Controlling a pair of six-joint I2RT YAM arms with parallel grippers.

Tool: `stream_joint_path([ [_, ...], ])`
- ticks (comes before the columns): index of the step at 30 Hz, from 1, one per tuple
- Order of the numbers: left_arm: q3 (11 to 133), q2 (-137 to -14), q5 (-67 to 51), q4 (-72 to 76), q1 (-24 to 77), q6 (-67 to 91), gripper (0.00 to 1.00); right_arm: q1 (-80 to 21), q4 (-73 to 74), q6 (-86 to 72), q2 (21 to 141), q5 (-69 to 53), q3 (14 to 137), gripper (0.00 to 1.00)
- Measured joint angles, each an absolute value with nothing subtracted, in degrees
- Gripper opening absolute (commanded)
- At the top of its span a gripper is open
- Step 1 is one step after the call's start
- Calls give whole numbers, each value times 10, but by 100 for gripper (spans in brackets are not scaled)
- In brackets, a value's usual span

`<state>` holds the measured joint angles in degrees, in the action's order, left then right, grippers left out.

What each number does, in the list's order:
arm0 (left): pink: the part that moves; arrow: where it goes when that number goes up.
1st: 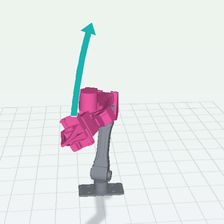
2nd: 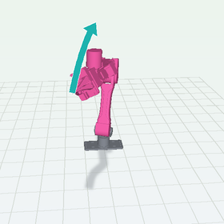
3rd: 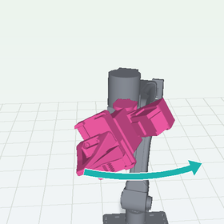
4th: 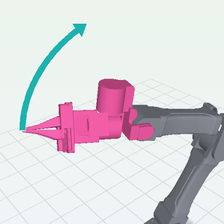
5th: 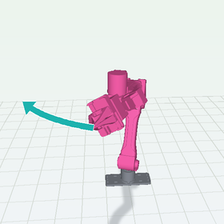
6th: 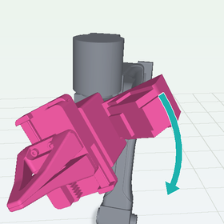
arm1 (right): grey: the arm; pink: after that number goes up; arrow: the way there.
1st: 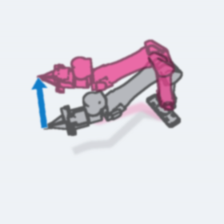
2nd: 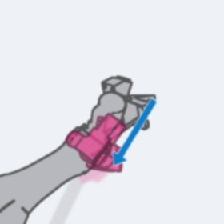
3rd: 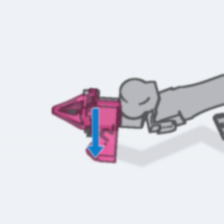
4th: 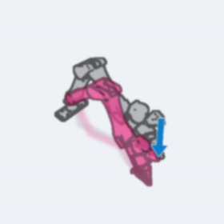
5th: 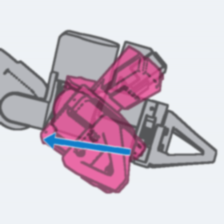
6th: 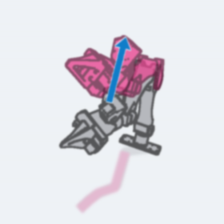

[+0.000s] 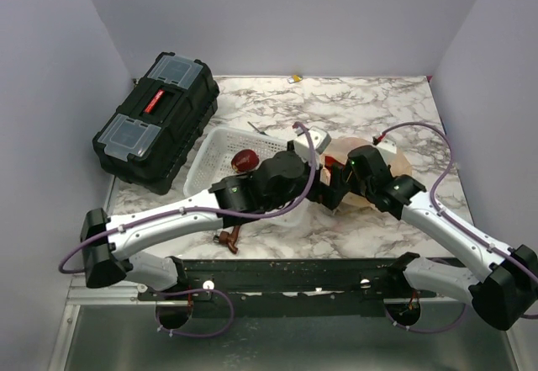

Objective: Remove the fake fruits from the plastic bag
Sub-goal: Adjust the plastic bag at the center of the board.

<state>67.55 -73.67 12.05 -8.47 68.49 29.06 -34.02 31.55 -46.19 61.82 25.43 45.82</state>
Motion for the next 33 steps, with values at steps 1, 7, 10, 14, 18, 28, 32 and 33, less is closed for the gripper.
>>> stream_joint_path([
  [1, 704, -763, 133, -96, 685, 298, 98, -340, 319, -470, 617, 260, 453, 66],
  [7, 765, -830, 177, -134, 683, 321, 35, -340, 327, -502, 615, 296, 430, 66],
  [10, 761, -845, 190, -145, 682, 321, 0, -338, 323, -512, 616, 324, 418, 66],
  [14, 735, -847, 196, -146, 679, 317, 0, -321, 285, -514, 631, 355, 401, 61],
  [18, 660, -816, 170, -114, 679, 330, 0, -259, 214, -494, 670, 367, 393, 59],
  [28, 557, -799, 96, -39, 688, 416, 0, -97, 125, -372, 822, 351, 523, 69],
  [32, 557, -818, 71, -25, 691, 428, 0, -97, 163, -338, 838, 312, 585, 76],
  [33, 557, -819, 67, -24, 691, 428, 0, -97, 175, -331, 832, 291, 588, 76],
])
